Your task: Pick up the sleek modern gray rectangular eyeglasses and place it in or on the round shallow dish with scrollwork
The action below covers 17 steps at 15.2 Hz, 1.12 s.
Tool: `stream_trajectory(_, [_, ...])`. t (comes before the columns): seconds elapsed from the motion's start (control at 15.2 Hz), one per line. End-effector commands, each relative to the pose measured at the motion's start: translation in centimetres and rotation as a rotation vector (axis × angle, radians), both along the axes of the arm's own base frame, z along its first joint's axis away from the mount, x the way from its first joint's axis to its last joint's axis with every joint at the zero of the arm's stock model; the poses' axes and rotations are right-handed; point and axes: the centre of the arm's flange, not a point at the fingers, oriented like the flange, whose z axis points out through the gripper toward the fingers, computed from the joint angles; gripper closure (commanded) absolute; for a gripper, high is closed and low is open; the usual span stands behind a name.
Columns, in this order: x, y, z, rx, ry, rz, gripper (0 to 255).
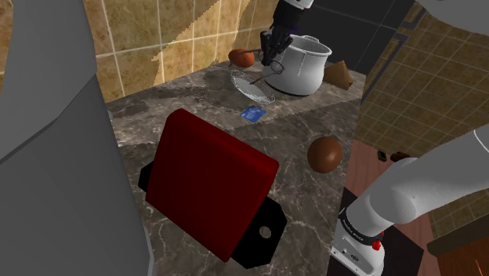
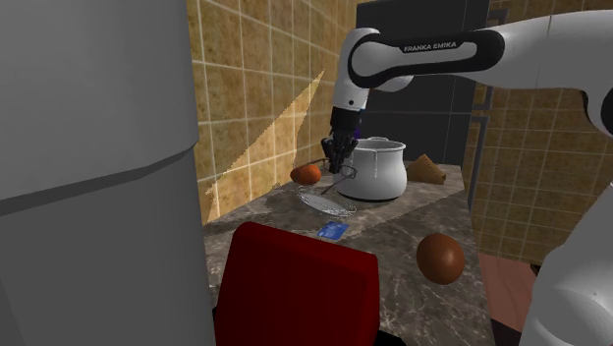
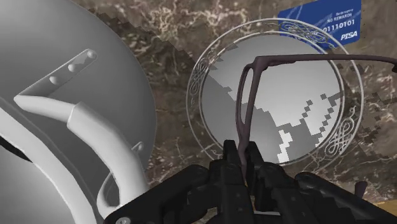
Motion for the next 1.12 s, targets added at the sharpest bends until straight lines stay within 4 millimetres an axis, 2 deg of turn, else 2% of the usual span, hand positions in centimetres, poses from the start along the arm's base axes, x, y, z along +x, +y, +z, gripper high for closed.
stream_trajectory(0.0, [0.6,-0.9,-4.1,-0.006,0.079,-0.018,255])
stream_trajectory(0.26, [0.6,-0.9,-6.2,-0.006,0.079,-0.018,255])
stream_trajectory(0.79, [0.6,-0.9,-6.2,-0.006,0.079,-0.018,255])
stream_trajectory(0.86, [-0.8,-0.7,-6.5,-0.006,0.079,-0.019,0])
stream_trajectory(0.92, [-1.2,0.1,-6.7,-0.009,0.079,-0.019,0])
stream_trajectory(0.99, [-1.1,-0.4,-6.7,-0.006,0.079,-0.018,0])
stream_trajectory(1.06, [-1.2,-1.1,-8.3,-0.002,0.080,-0.018,0])
